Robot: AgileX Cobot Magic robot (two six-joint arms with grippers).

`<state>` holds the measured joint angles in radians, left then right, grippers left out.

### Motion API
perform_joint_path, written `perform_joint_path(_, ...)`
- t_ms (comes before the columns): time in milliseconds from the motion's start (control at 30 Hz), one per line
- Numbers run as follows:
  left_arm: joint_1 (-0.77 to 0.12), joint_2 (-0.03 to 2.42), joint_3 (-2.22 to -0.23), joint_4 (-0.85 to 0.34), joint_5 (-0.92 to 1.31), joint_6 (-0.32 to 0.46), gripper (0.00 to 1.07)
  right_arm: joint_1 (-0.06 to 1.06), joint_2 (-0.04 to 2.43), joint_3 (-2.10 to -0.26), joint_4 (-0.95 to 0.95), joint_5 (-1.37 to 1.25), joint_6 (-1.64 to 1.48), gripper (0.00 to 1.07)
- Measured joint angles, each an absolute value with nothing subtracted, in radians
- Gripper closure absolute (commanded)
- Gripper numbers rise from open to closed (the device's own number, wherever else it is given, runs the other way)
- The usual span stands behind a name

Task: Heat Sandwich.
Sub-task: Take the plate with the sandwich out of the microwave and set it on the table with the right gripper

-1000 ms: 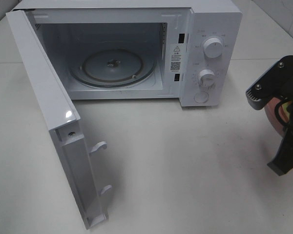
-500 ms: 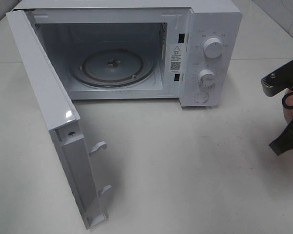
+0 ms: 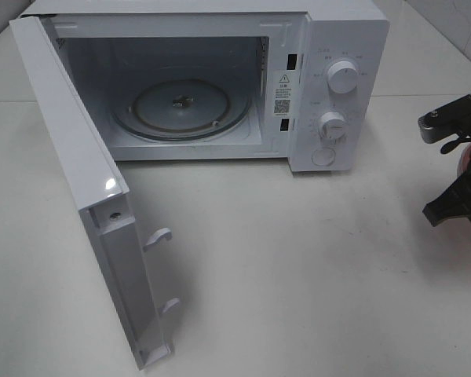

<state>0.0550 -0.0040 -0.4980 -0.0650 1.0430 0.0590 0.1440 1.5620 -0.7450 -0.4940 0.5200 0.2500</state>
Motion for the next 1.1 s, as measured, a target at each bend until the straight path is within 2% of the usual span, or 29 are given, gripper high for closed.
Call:
perform_joint_path(400,0.055,-0.004,-0.498,-0.065,1.043,0.059,0.05,0.053,1.68,-0.753,-0.526,0.422,0.315,1.07)
perform_joint_path(767,0.055,-0.004,-0.498,-0.065,1.043,0.059,0.05,0.05,1.799,-0.754,-0.603,0.358,0.385,1.07)
perform_joint_path(1100,0.055,-0.004,-0.498,-0.065,1.043,0.059,0.05,0.05,1.808,-0.758,-0.614,0.358,0.391,1.06)
